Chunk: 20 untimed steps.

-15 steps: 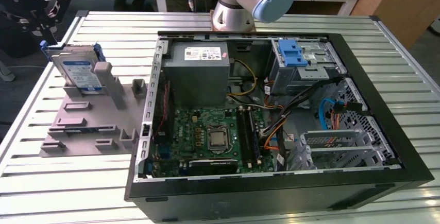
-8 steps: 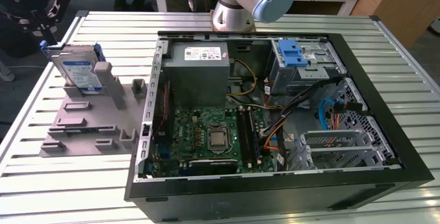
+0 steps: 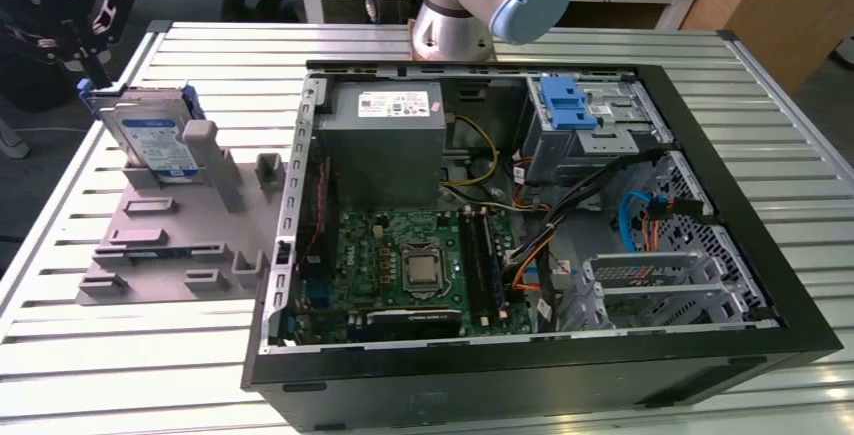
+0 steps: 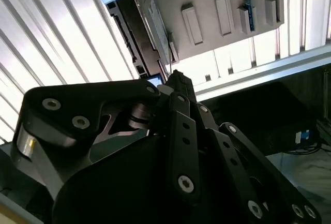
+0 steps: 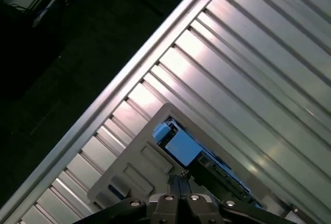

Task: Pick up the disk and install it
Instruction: 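Pick up the disk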

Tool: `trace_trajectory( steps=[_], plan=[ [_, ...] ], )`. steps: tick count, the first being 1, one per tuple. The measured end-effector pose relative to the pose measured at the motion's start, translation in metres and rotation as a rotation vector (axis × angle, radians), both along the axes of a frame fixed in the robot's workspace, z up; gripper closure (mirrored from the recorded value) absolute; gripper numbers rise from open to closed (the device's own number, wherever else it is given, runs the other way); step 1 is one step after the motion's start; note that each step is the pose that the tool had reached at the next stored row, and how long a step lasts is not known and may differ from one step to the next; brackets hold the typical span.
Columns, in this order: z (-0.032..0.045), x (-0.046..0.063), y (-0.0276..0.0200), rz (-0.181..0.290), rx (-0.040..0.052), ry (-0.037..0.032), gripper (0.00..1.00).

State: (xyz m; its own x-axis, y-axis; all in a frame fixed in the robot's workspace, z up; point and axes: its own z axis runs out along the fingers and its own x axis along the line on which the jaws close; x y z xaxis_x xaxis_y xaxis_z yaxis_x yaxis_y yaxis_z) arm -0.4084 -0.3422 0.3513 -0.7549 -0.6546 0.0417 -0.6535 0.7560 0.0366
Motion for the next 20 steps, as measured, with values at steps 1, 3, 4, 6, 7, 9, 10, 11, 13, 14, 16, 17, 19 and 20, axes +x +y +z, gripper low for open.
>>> trace_trajectory(
  steps=[1, 3, 4, 6, 7, 9, 10, 11, 13, 14, 16, 17, 19, 20],
  plan=[
    [-0.0001, 0.0000, 0.0000, 0.014, 0.0000, -0.0002, 0.89],
    [-0.0001, 0.0000, 0.0000, 0.046, 0.0001, -0.0003, 0.89],
    [-0.0001, 0.0000, 0.0000, 0.063, 0.0002, -0.0005, 0.89],
    [-0.0003, 0.0000, 0.0000, 0.100, 0.0007, -0.0005, 0.89],
    [-0.0004, 0.0000, 0.0000, 0.118, 0.0009, -0.0005, 0.89],
    [-0.0006, 0.0000, 0.0000, 0.153, 0.0010, -0.0009, 0.89],
    [-0.0008, 0.0000, 0.0000, 0.170, 0.0009, -0.0018, 0.89],
    [-0.0012, 0.0000, 0.0000, 0.184, 0.0009, -0.0039, 0.89],
    [-0.0019, 0.0000, 0.0000, 0.205, 0.0028, -0.0096, 0.89],
    [-0.0022, 0.0000, 0.0000, 0.213, 0.0043, -0.0123, 0.89],
    [-0.0029, 0.0000, 0.0001, 0.232, 0.0080, -0.0162, 0.89],
    [-0.0029, 0.0000, 0.0001, 0.243, 0.0094, -0.0168, 0.89],
    [-0.0030, 0.0000, 0.0000, 0.269, 0.0107, -0.0172, 0.89],
    [-0.0031, 0.0000, 0.0000, 0.283, 0.0109, -0.0172, 0.89]
  ],
)
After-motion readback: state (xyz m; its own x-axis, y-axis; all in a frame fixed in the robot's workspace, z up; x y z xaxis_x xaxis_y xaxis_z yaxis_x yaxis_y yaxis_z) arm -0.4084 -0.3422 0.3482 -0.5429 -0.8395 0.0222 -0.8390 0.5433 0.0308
